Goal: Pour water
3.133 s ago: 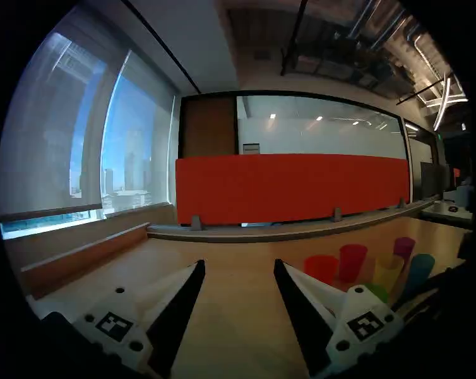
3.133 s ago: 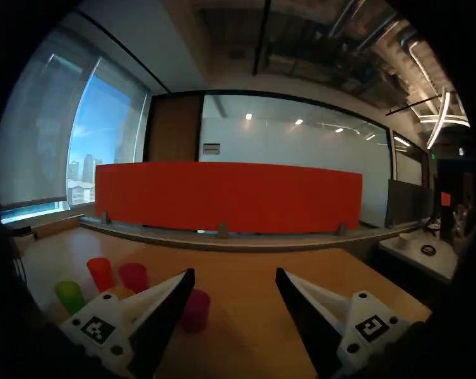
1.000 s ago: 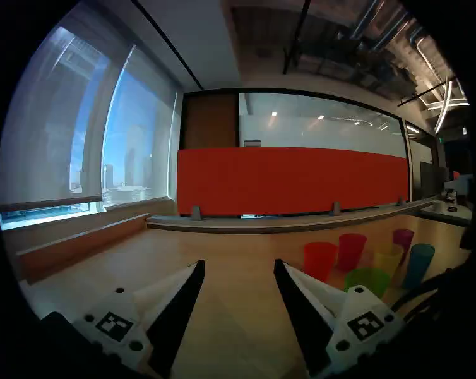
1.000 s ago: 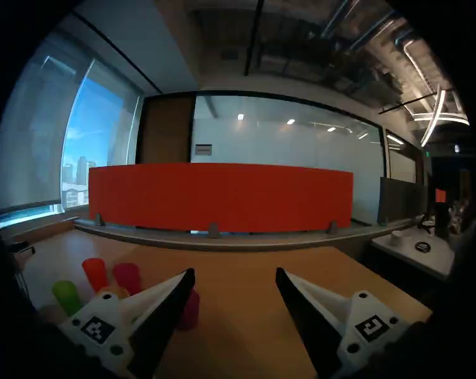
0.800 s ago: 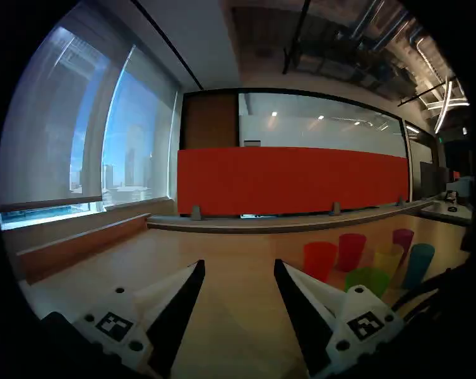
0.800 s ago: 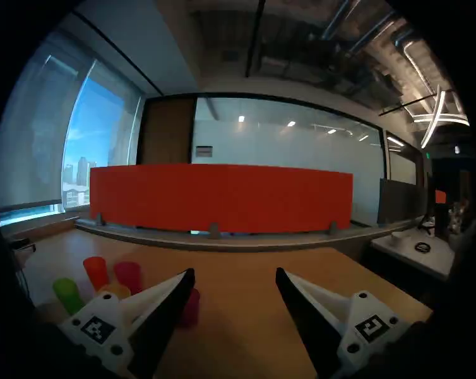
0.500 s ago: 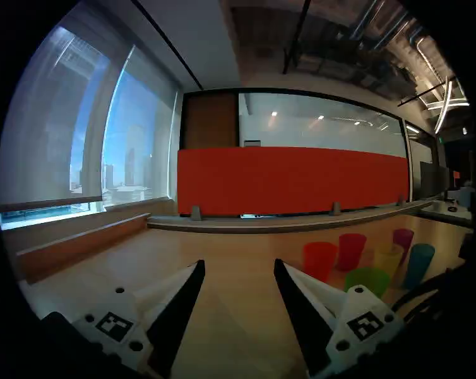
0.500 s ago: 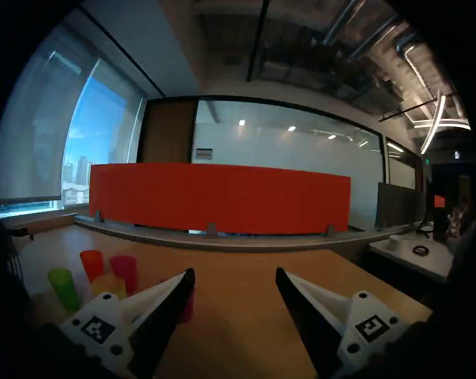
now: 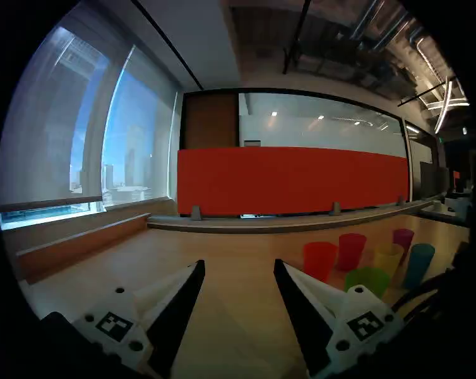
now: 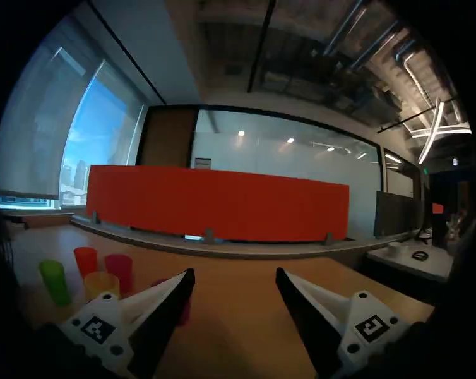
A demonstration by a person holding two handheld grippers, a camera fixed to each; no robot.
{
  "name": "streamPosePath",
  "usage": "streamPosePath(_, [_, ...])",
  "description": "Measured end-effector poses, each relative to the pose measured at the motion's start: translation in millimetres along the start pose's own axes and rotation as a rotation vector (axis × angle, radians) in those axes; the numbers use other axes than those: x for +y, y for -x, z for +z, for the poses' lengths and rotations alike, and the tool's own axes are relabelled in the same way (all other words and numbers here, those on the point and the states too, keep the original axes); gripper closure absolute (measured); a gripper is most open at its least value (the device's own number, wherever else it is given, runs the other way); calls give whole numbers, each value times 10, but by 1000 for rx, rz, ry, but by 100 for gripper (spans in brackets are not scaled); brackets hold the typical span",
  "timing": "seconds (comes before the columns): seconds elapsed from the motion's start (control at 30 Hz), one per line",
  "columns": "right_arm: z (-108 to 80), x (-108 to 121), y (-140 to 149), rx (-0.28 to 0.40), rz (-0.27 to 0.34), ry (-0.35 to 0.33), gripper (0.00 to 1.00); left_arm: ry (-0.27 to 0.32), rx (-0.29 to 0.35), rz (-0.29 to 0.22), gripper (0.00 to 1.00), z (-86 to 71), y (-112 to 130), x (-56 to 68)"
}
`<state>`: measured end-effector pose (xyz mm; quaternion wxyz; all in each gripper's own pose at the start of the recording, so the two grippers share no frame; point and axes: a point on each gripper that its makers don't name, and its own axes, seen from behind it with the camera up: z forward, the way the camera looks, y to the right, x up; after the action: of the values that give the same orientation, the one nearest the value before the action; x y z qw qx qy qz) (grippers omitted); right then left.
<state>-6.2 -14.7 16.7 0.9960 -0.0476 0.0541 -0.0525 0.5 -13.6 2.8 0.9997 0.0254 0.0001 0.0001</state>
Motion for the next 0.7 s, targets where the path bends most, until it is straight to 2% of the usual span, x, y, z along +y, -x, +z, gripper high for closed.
streamPosePath(0.3, [-50,81,189,-29,28,-2,1,0,0,0,20,-2,-1,0])
streamPosePath(0.7, [-27,145,346,-52,58,-3,1,0,0,0,20,-4,-2,-2])
